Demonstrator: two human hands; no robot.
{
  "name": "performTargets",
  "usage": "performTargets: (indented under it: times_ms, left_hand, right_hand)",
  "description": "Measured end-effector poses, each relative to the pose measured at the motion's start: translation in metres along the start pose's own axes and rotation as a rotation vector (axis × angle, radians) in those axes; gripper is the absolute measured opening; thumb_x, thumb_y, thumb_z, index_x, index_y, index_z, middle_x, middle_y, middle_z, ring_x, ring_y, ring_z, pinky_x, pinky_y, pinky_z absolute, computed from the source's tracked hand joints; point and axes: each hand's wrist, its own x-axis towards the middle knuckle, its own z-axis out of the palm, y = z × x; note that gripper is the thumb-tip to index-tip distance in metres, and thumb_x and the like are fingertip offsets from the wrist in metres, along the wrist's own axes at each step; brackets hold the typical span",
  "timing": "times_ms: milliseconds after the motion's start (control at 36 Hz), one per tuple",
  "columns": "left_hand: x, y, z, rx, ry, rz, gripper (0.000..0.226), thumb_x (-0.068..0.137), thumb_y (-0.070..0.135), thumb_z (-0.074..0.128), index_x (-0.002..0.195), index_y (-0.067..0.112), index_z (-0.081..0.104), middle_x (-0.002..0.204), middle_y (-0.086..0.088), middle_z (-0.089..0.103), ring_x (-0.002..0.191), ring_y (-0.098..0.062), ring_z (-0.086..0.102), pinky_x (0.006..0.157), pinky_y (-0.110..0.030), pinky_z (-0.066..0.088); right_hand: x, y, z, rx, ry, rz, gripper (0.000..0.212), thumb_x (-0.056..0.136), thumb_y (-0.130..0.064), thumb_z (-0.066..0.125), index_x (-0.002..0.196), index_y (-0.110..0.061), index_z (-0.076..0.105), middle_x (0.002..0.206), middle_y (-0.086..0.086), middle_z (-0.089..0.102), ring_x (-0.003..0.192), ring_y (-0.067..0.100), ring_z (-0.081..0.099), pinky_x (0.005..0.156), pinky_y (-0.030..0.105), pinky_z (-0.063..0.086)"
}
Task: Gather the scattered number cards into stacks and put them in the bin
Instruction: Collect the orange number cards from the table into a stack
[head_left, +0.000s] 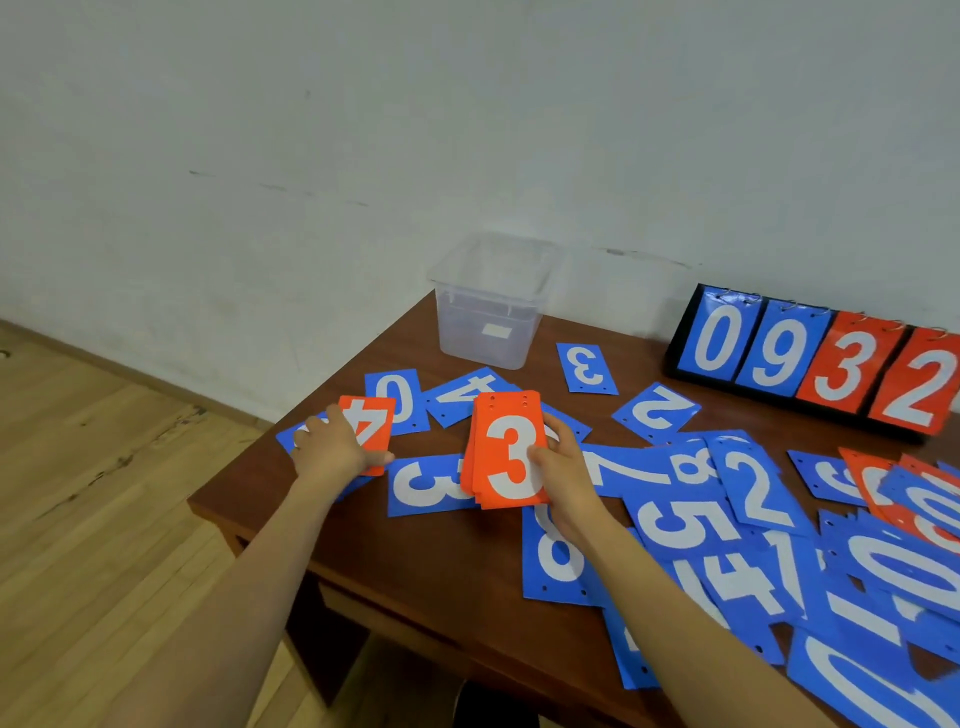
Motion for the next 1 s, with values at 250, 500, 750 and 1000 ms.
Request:
performTargets:
  times_ms: [250,500,750,1000]
  left_hand:
    - [0.005,0.000,-0.006,-0.021,-0.029,-0.041,0.114,0.062,0.050,0.082,0.145,0.012,0.013,0.146,-0.021,0.024,0.137,-0.038,0.024,0.107,-0.046,0.031]
    - [-0.012,0.011,0.001,-0.279,0.096,0.157,0.085,0.073,0.019,0.080,0.142,0.018,0.028,0.138,-0.015,0.037,0.122,-0.034,0.045,0.094,-0.042,0.046]
    - [-0.063,0.055,-0.004,-0.511,0.169,0.515,0.037,0.100,0.011,0.036,0.136,0.014,0.047,0.136,-0.010,0.048,0.119,-0.026,0.050,0.089,-0.032,0.043]
    - [-0.126,0.123,-0.003,-0.829,0.050,0.836,0.048,0.094,0.012,0.055,0.137,0.023,0.037,0.097,0.015,0.062,0.088,0.005,0.060,0.076,-0.017,0.052]
  right_hand:
    - [-0.001,0.005,0.001,-0.006,-0.006,0.028,0.051,0.097,-0.004,0.044,0.141,-0.029,0.034,0.136,0.007,0.047,0.094,0.020,0.057,0.058,0.029,0.054]
    - [-0.007,0.001,-0.012,-0.053,0.036,-0.008,0.047,0.097,-0.008,0.046,0.137,-0.029,0.036,0.133,0.008,0.051,0.107,0.028,0.060,0.080,0.043,0.056]
    - [-0.028,-0.003,-0.048,0.036,0.080,-0.097,0.043,0.096,-0.004,0.044,0.133,-0.025,0.040,0.121,0.002,0.052,0.102,0.023,0.060,0.072,0.037,0.057]
    - [-0.055,-0.009,-0.109,0.100,0.189,-0.143,0.042,0.094,-0.001,0.041,0.126,-0.028,0.044,0.123,0.010,0.058,0.101,0.029,0.063,0.078,0.045,0.057]
